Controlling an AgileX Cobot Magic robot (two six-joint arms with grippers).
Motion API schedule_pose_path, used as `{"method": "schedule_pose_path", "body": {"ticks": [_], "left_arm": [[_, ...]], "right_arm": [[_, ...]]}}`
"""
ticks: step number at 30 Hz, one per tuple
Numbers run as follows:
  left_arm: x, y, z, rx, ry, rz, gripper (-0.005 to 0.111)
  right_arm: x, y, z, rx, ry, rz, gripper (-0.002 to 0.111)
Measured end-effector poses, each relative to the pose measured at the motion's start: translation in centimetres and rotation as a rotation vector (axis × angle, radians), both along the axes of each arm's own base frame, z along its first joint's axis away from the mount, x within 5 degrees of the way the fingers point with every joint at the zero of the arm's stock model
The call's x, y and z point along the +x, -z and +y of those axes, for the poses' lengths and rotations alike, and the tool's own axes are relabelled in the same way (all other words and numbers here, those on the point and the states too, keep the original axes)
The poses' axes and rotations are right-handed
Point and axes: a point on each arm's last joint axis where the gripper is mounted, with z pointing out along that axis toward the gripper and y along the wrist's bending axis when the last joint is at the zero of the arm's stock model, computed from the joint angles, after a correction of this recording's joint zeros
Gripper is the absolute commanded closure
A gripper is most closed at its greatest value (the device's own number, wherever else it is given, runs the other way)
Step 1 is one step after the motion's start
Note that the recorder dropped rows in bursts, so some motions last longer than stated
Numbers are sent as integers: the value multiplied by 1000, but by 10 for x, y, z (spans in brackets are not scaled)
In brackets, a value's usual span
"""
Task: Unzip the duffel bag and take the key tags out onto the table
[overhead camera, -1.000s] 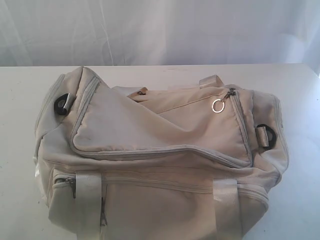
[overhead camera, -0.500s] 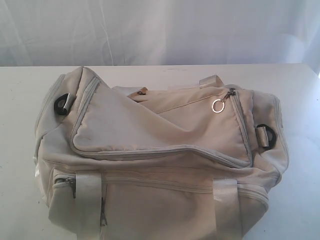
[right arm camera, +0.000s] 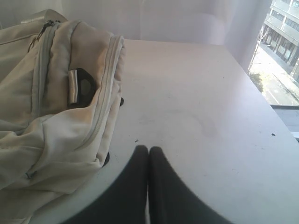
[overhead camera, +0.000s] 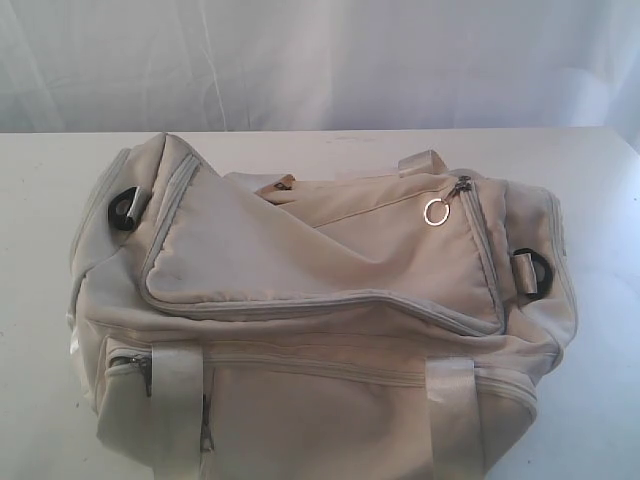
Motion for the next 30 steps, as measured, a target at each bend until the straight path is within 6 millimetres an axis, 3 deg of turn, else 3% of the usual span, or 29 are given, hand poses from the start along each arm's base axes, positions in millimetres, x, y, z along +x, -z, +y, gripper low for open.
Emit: {"method": "schedule_pose_path", "body": {"ticks": [13,20,30], "left_arm": [[1,-3,0,3,-1,-30,107],[5,-30,1,28,-10,-334,107],[5,-32,1,25,-12,-354,107]], "right_arm": [[0,0,0,-6,-1,1,108],[1,-3,0,-11,2,-31,108],[2,-14,-2,-33,15,-155,108]]}}
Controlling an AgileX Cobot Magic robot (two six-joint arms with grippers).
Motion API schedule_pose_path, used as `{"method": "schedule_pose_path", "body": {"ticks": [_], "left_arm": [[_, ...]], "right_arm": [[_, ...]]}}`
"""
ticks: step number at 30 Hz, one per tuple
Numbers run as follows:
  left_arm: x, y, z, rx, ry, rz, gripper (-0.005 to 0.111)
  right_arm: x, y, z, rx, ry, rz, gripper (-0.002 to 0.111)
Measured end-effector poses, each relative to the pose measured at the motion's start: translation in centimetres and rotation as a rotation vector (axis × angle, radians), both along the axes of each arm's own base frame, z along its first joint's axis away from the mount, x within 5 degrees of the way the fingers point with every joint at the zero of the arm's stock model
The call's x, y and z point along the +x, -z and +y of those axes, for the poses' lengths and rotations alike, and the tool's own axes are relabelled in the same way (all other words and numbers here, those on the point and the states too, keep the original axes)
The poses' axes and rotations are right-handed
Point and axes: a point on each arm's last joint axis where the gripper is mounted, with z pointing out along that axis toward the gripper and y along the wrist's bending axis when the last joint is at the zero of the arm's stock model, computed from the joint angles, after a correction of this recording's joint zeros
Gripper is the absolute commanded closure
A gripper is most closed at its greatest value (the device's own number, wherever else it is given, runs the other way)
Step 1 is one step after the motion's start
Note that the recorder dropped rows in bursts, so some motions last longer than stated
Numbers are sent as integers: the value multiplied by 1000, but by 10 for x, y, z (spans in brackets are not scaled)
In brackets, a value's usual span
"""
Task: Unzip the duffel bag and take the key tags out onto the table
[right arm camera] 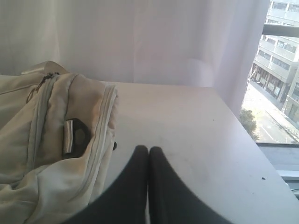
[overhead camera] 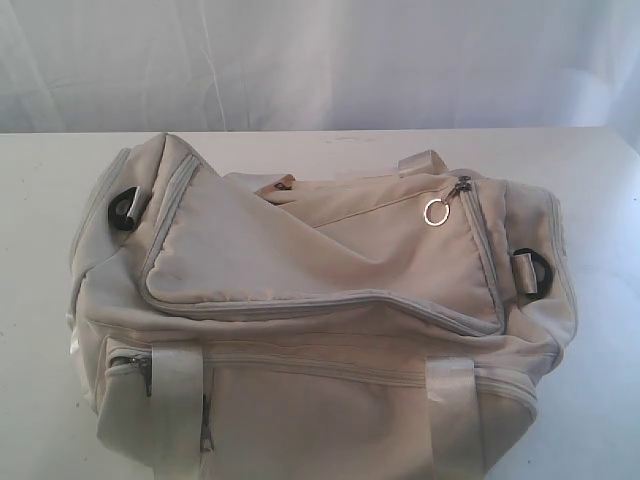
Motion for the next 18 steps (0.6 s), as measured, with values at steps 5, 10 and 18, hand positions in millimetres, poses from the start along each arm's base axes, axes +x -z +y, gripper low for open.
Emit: {"method": "schedule_pose_path", "body": {"ticks": [5,10,18], "left_arm": [[0,-4,0,4,-1,-45,107],[-1,-14,0,11,-5,-160,107],[-6,-31,0,-266,47,-367,107]], "right_arm": [[0,-3,0,-5,3,-31,108],[0,-5,-1,-10,6,-59,108],[0,-12,-1,-6,13,-130,108]]}}
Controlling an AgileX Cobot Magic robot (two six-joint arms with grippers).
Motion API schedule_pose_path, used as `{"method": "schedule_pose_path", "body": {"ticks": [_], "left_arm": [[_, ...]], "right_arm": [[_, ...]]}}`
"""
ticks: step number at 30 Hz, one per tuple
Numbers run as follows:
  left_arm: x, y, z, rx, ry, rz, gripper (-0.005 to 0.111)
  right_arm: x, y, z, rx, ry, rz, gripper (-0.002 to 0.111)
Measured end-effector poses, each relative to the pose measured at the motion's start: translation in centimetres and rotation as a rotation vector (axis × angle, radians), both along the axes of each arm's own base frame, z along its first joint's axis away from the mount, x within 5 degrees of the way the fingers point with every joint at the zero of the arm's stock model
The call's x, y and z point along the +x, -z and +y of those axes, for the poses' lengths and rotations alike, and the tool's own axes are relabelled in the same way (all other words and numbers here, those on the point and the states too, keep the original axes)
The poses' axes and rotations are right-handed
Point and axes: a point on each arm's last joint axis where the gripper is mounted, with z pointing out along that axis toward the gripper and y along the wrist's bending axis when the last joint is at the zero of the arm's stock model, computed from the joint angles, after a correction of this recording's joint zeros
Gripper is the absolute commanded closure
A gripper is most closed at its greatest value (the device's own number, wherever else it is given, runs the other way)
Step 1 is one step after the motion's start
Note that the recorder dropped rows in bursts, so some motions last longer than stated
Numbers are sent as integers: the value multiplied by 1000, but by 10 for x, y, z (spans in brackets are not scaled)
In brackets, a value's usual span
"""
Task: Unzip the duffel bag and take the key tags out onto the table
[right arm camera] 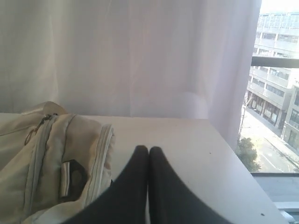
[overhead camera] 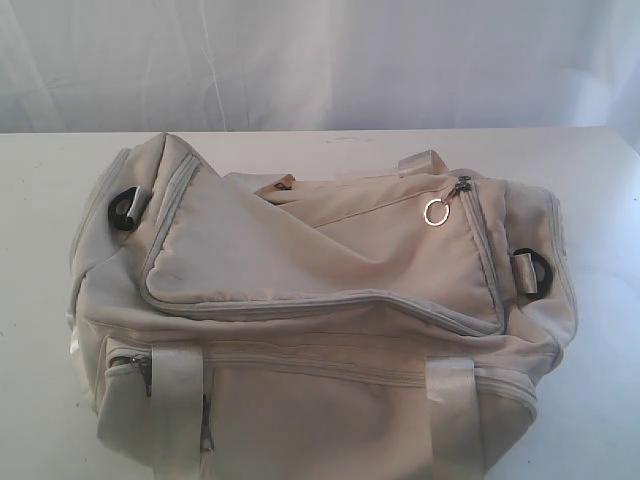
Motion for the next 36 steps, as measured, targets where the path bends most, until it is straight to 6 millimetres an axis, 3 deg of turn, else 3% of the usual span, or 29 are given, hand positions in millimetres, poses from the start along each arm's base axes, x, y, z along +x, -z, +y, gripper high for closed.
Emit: {"method": "schedule_pose_path", "body": {"ticks": [6,9,14,19,24,29,32,36], "left_arm": [[-3,-6,0,-220,94,-92,107],[-3,-10,0,-281,120,-98,107],[-12,-49,-2,-251,118,-78,107],[-8,-83,-1,-67,22,84,107],[20,-102,6,-24,-46,315,107],[53,-93,5,80,-27,652,107],[74,-84,-10,220,141,848,107],[96,-92,-44,366,509,979,107]], "right_arm": [[-1,-10,-1,11,12,-117,108],[-2,-14,-2,121,5,-178,108],[-2,-14,-2,400,-26,-230,108],[-2,-14,1,471,-36,-114,108],[-7,-34,5,452,-52,-35,108],[-1,-54,8,426,-69,123,108],[7,-69,11,424,-111,235,108],[18,-89,18,348,-203,323,108]]}}
